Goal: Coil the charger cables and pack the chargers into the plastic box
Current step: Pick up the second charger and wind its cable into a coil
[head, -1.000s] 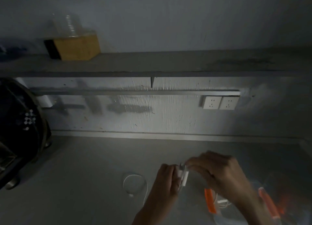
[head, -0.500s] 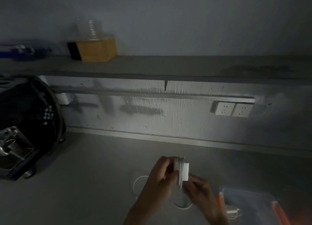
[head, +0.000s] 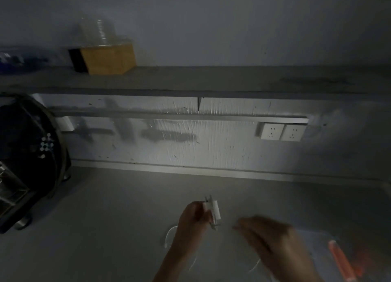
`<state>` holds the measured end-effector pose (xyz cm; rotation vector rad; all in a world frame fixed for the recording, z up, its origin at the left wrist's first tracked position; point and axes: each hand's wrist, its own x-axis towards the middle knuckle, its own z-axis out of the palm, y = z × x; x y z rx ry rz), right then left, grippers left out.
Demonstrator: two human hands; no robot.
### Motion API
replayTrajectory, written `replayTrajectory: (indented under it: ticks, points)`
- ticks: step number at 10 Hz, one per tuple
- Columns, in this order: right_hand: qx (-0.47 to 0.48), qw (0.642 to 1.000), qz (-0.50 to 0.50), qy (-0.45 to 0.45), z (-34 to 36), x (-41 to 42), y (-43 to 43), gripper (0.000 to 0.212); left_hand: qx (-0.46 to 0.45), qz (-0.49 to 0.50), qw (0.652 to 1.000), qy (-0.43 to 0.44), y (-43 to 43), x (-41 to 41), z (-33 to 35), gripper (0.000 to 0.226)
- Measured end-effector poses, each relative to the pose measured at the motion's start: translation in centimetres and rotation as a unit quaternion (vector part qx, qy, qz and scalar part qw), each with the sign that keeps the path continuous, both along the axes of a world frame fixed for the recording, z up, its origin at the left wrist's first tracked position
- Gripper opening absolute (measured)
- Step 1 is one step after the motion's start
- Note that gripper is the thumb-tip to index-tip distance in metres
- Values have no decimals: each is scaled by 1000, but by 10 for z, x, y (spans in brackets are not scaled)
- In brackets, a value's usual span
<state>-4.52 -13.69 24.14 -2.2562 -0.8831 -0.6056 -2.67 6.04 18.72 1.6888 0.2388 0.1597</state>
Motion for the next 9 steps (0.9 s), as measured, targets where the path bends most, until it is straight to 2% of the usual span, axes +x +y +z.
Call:
replayTrajectory:
  ticks: [1,2,3,4,5,6,7,8,9]
  points:
    - [28,999,-17,-30,34,20,-8,28,112,-73,990,-47,-10,-18,3,35]
    - [88,995,-19,33,39,46,-8,17,115,-173,972,-112,-19,-37,28,29]
    - [198,957,5,210,18,64,0,25,76,-197,964,-163,-17,-43,52,28]
    - [299,891,45,339,-28,49,27,25,84,-146,969,-182,-10,-35,58,24]
    - [330,859,-1,390,-65,15,52,36,8,-75,991,-114,0,-24,52,23]
    - [220,922,-51,314,-96,-14,60,34,-57,-19,995,-74,10,-19,50,19]
    - [179,919,-61,345,-115,-27,61,36,-96,-4,995,-32,21,-13,39,11]
    - [168,905,-7,391,-104,-24,59,27,-110,-34,993,-4,26,-12,29,22]
    - [124,946,-106,281,-112,-17,63,20,-94,-98,991,-17,15,-17,33,5]
